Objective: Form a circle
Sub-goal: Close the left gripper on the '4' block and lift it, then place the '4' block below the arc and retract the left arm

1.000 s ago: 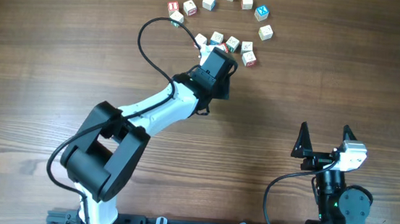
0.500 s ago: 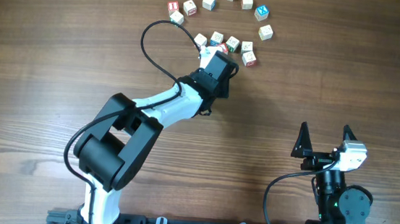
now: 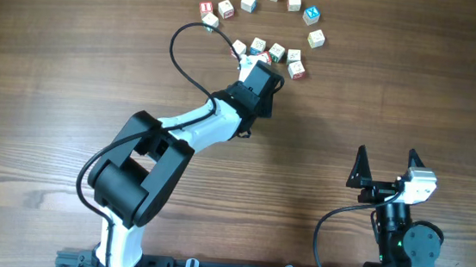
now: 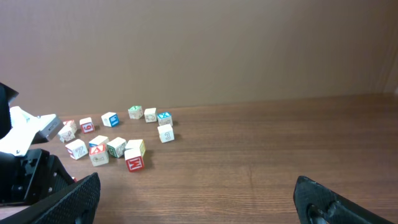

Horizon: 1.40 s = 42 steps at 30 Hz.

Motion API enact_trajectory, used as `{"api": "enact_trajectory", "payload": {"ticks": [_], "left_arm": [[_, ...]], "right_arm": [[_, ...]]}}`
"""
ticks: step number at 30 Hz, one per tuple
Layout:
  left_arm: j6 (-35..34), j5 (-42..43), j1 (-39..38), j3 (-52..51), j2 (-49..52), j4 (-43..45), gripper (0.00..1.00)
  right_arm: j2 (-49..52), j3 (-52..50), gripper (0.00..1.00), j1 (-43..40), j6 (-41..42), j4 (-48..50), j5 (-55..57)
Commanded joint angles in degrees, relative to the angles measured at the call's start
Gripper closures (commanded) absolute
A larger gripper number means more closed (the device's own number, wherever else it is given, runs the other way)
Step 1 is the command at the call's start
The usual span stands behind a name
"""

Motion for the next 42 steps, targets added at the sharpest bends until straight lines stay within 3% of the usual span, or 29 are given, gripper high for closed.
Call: {"api": "enact_trajectory", "payload": {"ticks": [1,6,16,23,36,37,42], "left_arm": [[2.38,-1.33,0.00,-0.37,0.94,0.09,0.64],[2.32,-1.33,0.00,-0.37,0.94,0.09,0.55],[2.32,-1.14,0.00,-0.33,0.55,-0.13,0.45],[2.29,0.17,0.00,-0.28,-5.03,-1.64,0.43],[2.32,-0.79,0.07,-0.28,-21.05,-17.25,0.38],[2.32,-1.05,0.07,-0.28,-21.90,-18.88,0.37],[-0.13,-5.22,0.07,-0.28,-25.51,-27.34,0.11]], "right_arm": [[-0.61,-0.07,0.00,0.31,-0.55,0.09,-0.46],[-0.61,-0.07,0.00,0.31,-0.55,0.09,-0.46],[-0.61,-0.07,0.00,0.31,-0.55,0.09,-0.46],[-0.61,-0.07,0.00,0.31,-0.55,0.09,-0.46],[-0.61,-0.07,0.00,0.31,-0.52,0.09,-0.46],[-0.61,-0.07,0.00,0.31,-0.55,0.09,-0.46],[-0.61,-0.07,0.00,0.31,-0.55,0.09,-0.46]]}}
